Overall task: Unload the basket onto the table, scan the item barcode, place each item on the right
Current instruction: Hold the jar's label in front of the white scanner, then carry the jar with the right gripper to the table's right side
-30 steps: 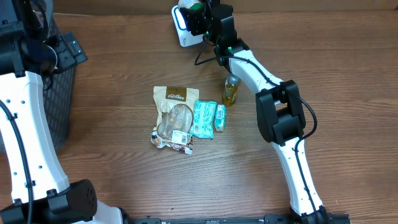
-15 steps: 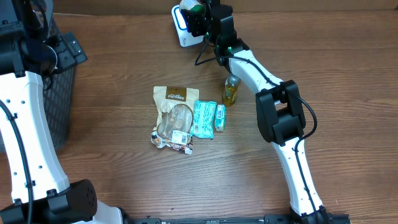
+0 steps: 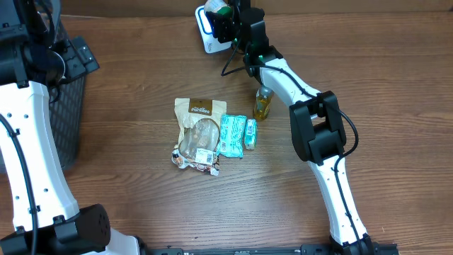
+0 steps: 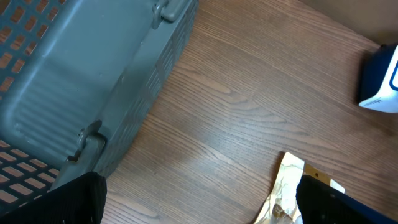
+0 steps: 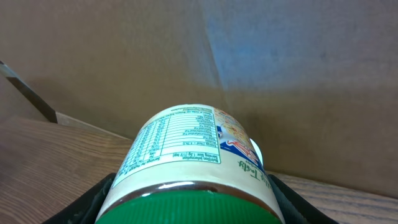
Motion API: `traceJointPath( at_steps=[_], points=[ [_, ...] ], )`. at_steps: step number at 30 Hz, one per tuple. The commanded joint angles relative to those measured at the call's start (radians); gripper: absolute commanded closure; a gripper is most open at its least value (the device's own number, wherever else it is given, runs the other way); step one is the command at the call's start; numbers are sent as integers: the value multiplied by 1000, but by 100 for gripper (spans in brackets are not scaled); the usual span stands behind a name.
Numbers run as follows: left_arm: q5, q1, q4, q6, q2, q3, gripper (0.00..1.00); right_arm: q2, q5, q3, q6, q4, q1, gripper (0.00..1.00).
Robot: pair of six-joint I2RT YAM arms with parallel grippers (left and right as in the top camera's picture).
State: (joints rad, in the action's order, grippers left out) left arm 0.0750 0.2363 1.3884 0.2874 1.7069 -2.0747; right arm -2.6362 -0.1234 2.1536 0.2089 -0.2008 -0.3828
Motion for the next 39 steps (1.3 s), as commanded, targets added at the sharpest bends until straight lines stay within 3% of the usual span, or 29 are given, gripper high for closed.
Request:
traceJointPath(
  at_steps=[1,8,15,23,29,34,39],
  points=[
    [-5,-1,-1,-3,6,-8,1,8,-43,32,0,-12,3,85],
    [-5,-1,-1,-3,6,-8,1,154,-73,43,30,105,19,88],
    [-5,-1,-1,-3,6,-8,1,378,-73,43,30,357,92,87],
    [-5,-1,-1,-3,6,-8,0,528,-72,43,30,904,256,87],
    [-5,-1,-1,-3,6,-8,0,525,-42,-9,26,1304,421,79],
    [-5,-1,-1,-3,6,-8,0,525,-42,-137,26,1427,539,75],
    [-5,-1,-1,-3,6,-8,0,525,-8,-301,26,1397,613,69]
  ],
)
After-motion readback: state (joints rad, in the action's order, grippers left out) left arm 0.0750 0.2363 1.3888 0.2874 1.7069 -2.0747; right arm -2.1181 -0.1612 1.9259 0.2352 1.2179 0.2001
